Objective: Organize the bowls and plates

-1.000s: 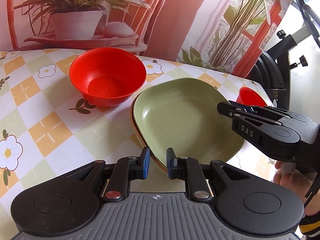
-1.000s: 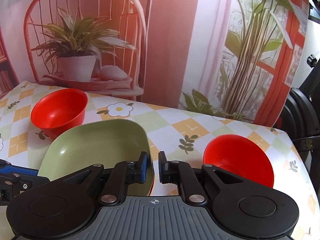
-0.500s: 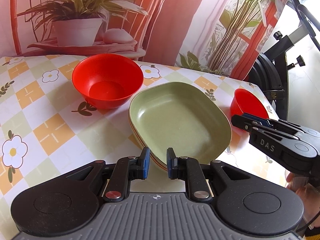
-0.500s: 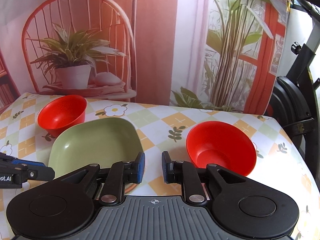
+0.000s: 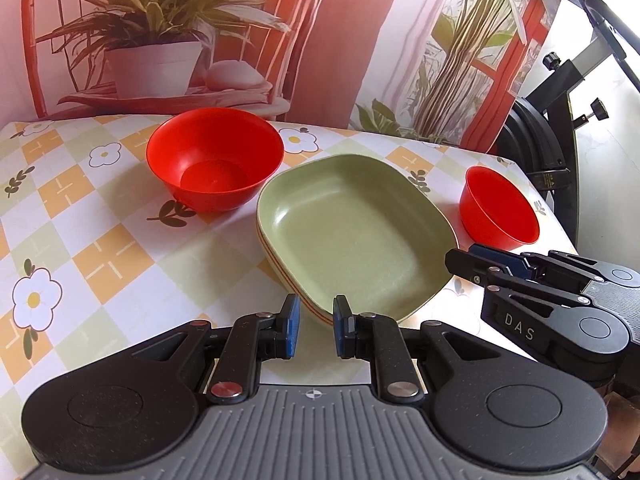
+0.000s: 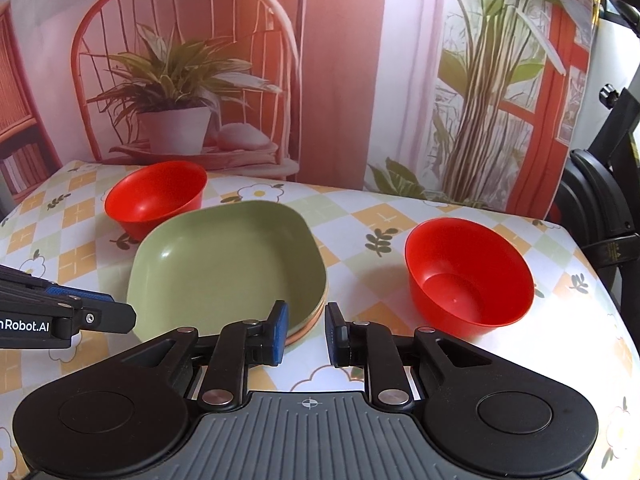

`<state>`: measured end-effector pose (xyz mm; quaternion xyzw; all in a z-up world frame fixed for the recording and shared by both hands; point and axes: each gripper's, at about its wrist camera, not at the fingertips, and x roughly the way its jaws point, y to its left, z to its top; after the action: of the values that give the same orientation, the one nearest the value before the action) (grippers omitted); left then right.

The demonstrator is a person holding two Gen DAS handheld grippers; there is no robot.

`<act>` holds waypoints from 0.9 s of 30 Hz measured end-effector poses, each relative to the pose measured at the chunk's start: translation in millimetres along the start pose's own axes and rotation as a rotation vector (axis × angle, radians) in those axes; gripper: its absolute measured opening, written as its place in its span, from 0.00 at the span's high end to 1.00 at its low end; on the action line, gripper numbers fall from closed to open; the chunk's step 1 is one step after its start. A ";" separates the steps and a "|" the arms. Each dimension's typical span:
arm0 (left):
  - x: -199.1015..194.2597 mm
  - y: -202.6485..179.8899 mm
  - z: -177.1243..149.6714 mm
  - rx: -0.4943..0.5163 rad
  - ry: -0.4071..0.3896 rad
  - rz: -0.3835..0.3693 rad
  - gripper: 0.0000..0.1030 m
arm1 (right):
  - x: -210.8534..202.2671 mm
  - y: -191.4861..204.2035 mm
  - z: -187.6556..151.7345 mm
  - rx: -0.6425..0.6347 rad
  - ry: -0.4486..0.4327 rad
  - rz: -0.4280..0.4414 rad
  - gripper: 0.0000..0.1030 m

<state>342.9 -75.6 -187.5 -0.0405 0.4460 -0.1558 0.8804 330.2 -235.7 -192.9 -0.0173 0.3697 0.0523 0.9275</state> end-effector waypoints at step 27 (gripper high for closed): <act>-88.4 100.9 49.9 0.050 -0.166 0.104 0.82 | -52.8 16.7 29.1 0.247 0.012 0.107 0.82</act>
<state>357.8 44.1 -110.4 -0.0079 0.3688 -0.1171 0.9221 310.2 -221.6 -135.3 0.1164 0.3791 0.0556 0.9163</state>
